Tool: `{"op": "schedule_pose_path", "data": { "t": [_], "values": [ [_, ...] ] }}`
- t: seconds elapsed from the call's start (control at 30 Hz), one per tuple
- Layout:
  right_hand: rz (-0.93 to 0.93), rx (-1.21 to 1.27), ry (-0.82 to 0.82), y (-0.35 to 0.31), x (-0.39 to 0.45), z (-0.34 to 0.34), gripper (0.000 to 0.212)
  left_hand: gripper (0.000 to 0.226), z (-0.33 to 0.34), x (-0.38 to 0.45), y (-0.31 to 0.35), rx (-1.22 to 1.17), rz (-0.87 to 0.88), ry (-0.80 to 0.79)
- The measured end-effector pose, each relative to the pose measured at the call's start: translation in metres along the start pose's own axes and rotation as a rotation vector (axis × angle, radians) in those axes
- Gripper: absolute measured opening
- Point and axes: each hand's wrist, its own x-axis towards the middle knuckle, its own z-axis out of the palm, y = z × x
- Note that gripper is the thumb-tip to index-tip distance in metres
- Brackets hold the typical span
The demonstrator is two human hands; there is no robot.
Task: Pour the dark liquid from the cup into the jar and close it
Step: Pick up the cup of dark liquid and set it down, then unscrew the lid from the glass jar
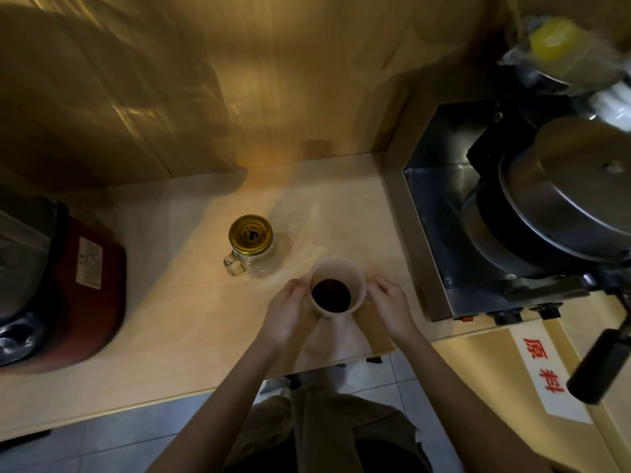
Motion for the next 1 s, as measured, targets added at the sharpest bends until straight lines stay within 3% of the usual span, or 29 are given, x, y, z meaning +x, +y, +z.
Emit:
{"op": "schedule_pose_path", "data": {
  "t": [0.13,0.33,0.4,0.53,0.67,0.8,1.0],
  "values": [
    [-0.029,-0.148,-0.043,-0.009,0.014,-0.011,0.025,0.024,-0.019,0.005,0.005,0.255,0.17,0.077],
    [-0.167,-0.483,-0.095,-0.054,0.044,-0.011,0.014,0.018,-0.059,0.006,0.025,0.521,0.506,0.358],
    [-0.251,-0.61,-0.106,-0.077,0.05,0.001,0.025,0.028,-0.071,0.01,0.023,0.568,0.566,0.439],
    [-0.48,-0.869,-0.177,-0.112,0.058,0.038,0.051,0.068,-0.092,0.028,0.01,0.765,0.543,0.483],
    [-0.64,-1.05,-0.312,-0.132,0.065,0.076,0.073,0.1,-0.102,0.045,-0.006,0.836,0.388,0.393],
    [-0.749,-1.137,-0.406,-0.136,0.073,0.106,0.089,0.107,-0.106,0.063,-0.015,0.775,0.321,0.314],
    [-0.827,-1.189,-0.387,-0.131,0.083,0.124,0.09,0.109,-0.104,0.079,-0.019,0.579,0.278,0.264]
  ]
}}
